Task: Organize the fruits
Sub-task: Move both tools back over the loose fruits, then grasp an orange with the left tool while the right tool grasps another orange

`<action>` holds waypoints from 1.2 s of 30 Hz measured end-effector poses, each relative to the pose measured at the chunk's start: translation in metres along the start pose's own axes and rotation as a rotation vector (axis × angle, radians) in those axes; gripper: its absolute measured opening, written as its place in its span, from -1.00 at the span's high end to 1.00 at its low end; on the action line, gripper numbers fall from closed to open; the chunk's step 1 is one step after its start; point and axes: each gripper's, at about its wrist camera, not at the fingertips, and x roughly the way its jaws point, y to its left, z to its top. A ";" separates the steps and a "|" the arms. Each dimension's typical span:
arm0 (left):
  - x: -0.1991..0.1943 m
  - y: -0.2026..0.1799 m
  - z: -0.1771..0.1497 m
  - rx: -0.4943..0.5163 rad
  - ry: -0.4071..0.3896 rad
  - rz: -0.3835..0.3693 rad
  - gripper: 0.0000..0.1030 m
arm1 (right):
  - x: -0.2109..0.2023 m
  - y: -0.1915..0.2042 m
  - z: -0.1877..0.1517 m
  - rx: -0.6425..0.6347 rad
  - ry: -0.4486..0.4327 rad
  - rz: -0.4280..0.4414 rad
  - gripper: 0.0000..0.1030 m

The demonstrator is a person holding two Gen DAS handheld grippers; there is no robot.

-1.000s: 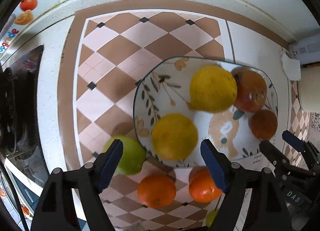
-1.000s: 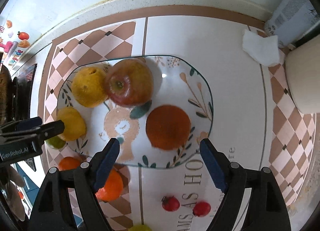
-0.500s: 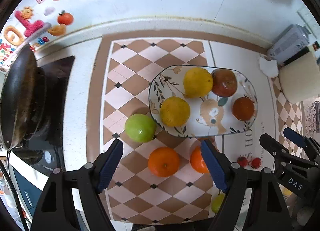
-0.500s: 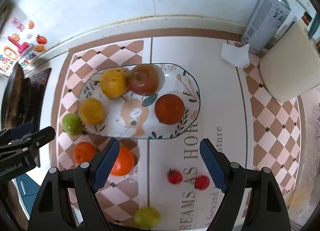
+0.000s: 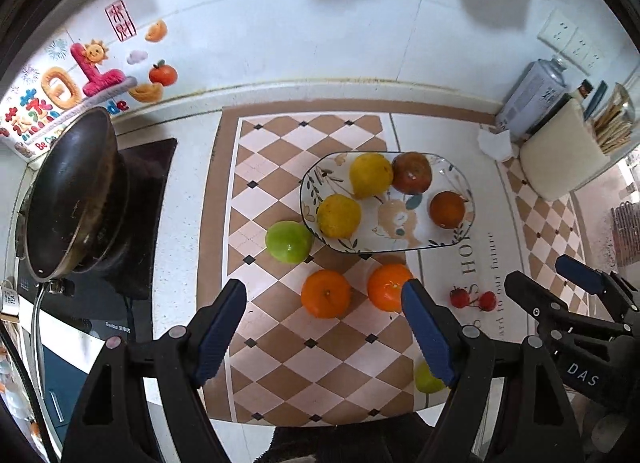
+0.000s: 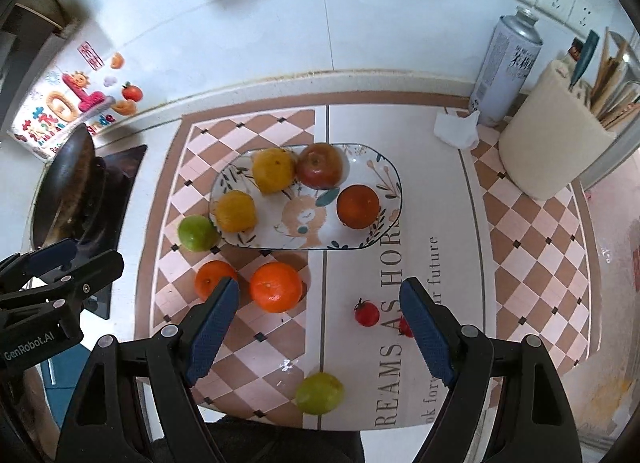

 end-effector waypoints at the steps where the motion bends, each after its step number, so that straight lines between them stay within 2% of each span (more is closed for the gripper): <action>1: -0.006 -0.001 -0.002 0.003 -0.011 -0.002 -0.53 | -0.007 0.001 -0.002 0.000 -0.013 0.002 -0.64; 9: -0.037 -0.006 -0.013 0.013 -0.069 -0.003 -0.53 | -0.045 0.010 -0.013 -0.002 -0.072 0.019 -0.64; 19: -0.029 -0.001 -0.019 -0.006 -0.051 -0.008 -0.53 | -0.037 0.009 -0.020 0.016 -0.050 0.035 -0.64; 25: -0.008 0.008 -0.017 -0.047 -0.027 0.007 -0.54 | -0.010 0.001 -0.019 0.047 0.009 0.053 -0.65; 26: -0.002 0.012 -0.015 -0.058 -0.019 0.008 -0.68 | -0.006 0.000 -0.018 0.049 0.016 0.058 -0.65; 28: 0.011 0.019 -0.012 -0.078 -0.010 0.018 -0.85 | 0.009 -0.004 -0.016 0.052 0.037 0.057 -0.65; 33: 0.058 0.046 -0.009 -0.148 0.093 0.055 -0.86 | 0.061 -0.014 -0.011 0.068 0.119 0.067 -0.65; 36: 0.084 0.061 -0.012 -0.204 0.164 0.043 -0.86 | 0.102 -0.014 -0.009 0.089 0.186 0.133 -0.65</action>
